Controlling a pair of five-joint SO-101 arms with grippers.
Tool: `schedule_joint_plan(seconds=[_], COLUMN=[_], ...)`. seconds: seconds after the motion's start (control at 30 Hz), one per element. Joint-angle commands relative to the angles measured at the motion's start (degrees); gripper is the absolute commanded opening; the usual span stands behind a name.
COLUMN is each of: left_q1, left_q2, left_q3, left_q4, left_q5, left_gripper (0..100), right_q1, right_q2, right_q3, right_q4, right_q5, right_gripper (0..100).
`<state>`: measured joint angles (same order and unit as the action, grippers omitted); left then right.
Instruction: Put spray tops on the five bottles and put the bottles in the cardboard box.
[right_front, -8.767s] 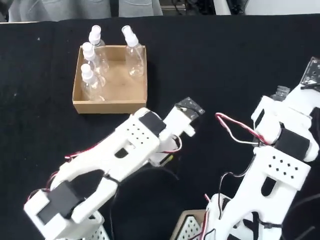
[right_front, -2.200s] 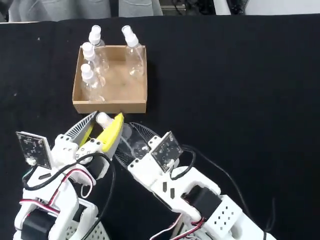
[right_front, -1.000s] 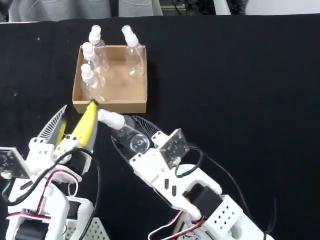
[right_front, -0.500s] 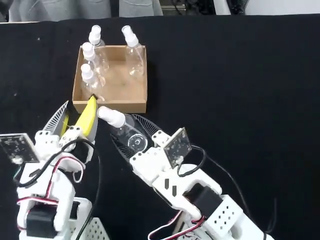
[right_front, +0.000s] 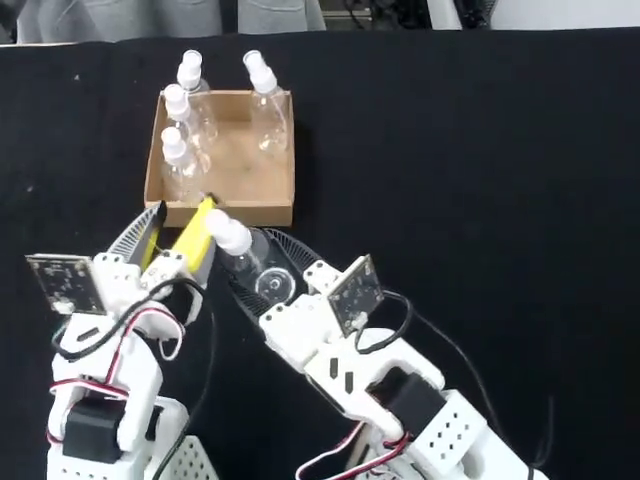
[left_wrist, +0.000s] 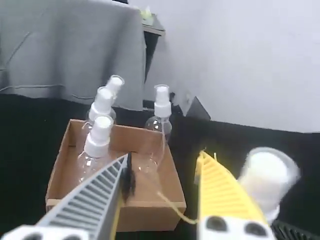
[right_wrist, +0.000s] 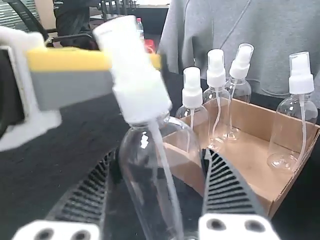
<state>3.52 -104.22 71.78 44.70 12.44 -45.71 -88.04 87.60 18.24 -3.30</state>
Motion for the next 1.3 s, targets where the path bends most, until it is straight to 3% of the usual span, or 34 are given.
schedule_joint_plan(seconds=[0.0, 0.27, 0.63, 1.03, 1.27], left_q1=[4.4, 10.6, 10.5, 4.1, 1.9], left_q2=[-0.4, -0.4, -0.4, -0.4, -0.4], left_q3=[-0.7, -1.1, -1.4, -3.0, -3.0], left_q4=[-0.5, 2.8, 2.7, 1.8, 1.8], left_q5=[-3.3, -7.6, -7.6, -8.0, -8.1], left_gripper=[20, 20, 19, 19, 19], right_q1=[1.8, 1.8, 2.1, 2.2, 7.7], right_q2=[-1.4, -1.4, -1.4, -1.4, -1.4], right_q3=[-0.4, -0.2, 1.0, 1.0, 1.1], right_q4=[-1.7, -1.4, -1.3, 2.6, 2.6], right_q5=[-0.5, -0.5, -0.3, -0.4, -0.5], right_gripper=[12.6, 12.5, 12.5, 12.5, 12.4])
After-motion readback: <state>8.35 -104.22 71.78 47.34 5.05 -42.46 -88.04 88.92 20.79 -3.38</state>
